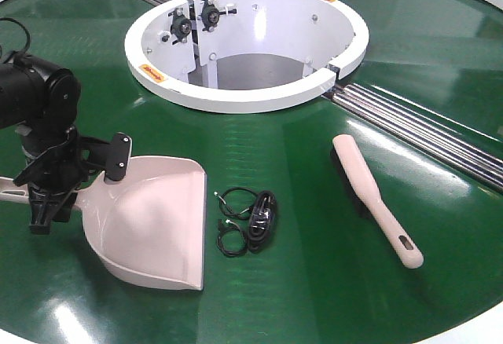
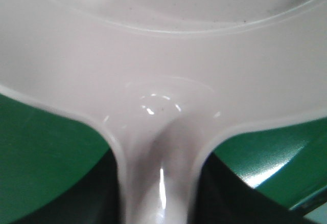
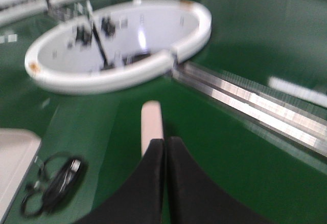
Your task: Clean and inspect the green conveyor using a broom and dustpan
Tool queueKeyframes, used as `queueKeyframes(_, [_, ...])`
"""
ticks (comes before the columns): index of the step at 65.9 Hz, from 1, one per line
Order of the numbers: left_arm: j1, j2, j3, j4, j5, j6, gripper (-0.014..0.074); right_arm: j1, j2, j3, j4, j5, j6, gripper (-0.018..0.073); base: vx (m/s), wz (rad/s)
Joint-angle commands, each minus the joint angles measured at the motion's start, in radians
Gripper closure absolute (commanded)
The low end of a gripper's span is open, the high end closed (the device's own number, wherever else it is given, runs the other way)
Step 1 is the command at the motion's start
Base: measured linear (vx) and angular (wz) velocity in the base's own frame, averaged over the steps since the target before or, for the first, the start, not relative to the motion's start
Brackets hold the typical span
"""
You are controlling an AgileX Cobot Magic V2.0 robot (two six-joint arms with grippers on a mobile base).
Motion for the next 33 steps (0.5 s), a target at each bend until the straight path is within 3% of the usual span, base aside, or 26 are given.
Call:
queueKeyframes(1, [-0.004,-0.059,-0.029,0.010,0.017,-0.014,0.0603,-0.006,0.087,-0.057,0.047,0.021,-0.001,0.0568,0.00,0.00])
queueKeyframes(20, [-0.004,-0.059,-0.029,0.010,0.017,-0.014,0.0603,-0.006,0.237,-0.070,0.058,0.061,-0.008,0.0550,0.00,0.00])
queueKeyframes(33, [-0.004,-0.059,-0.029,0.010,0.017,-0.014,0.0602,-0.005,0.383,-0.157,0.074,0.189,-0.077,0.0377,0.00,0.00])
